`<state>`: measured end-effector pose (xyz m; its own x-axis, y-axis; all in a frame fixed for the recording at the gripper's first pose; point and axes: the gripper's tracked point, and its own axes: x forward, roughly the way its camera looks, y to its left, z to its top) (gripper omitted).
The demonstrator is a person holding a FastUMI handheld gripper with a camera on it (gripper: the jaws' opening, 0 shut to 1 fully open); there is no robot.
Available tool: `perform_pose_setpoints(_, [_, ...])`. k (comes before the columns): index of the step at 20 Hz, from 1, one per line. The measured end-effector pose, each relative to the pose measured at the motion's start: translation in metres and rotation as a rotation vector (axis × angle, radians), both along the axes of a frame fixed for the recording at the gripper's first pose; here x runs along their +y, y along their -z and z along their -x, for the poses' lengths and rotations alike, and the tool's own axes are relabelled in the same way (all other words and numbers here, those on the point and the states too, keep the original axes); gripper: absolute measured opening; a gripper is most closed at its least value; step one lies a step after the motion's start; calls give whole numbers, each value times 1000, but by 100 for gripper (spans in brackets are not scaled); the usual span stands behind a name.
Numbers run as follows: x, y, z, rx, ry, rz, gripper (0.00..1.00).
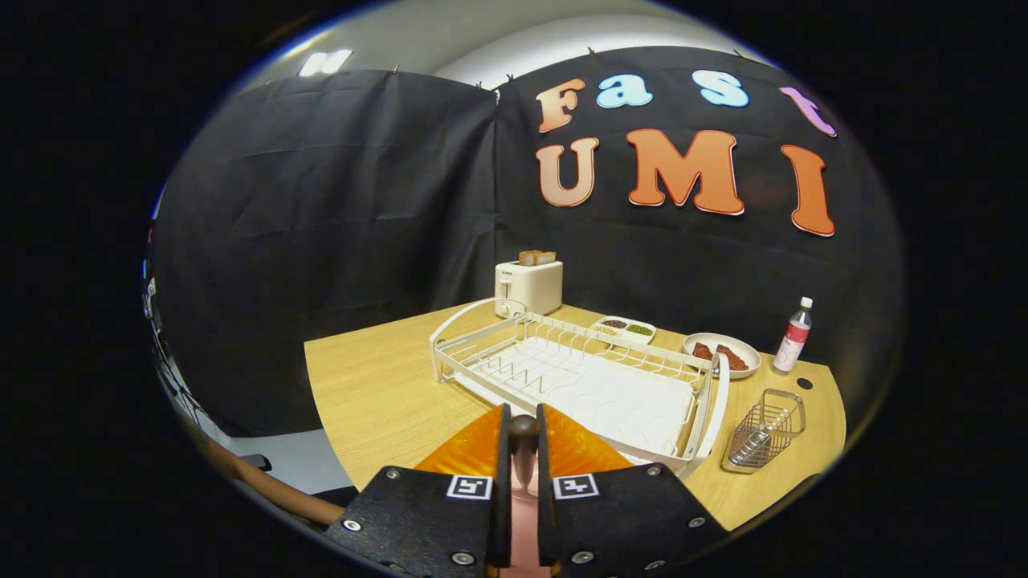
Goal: Take the plate from the dish rack, then take the spoon from the basket and place it into the plate.
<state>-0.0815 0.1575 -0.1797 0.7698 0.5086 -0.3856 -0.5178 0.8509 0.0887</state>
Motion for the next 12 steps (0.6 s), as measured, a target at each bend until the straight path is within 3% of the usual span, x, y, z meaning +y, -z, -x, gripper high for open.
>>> perform_pose_setpoints(12, [-48,-6,-7,-7,115,0,20])
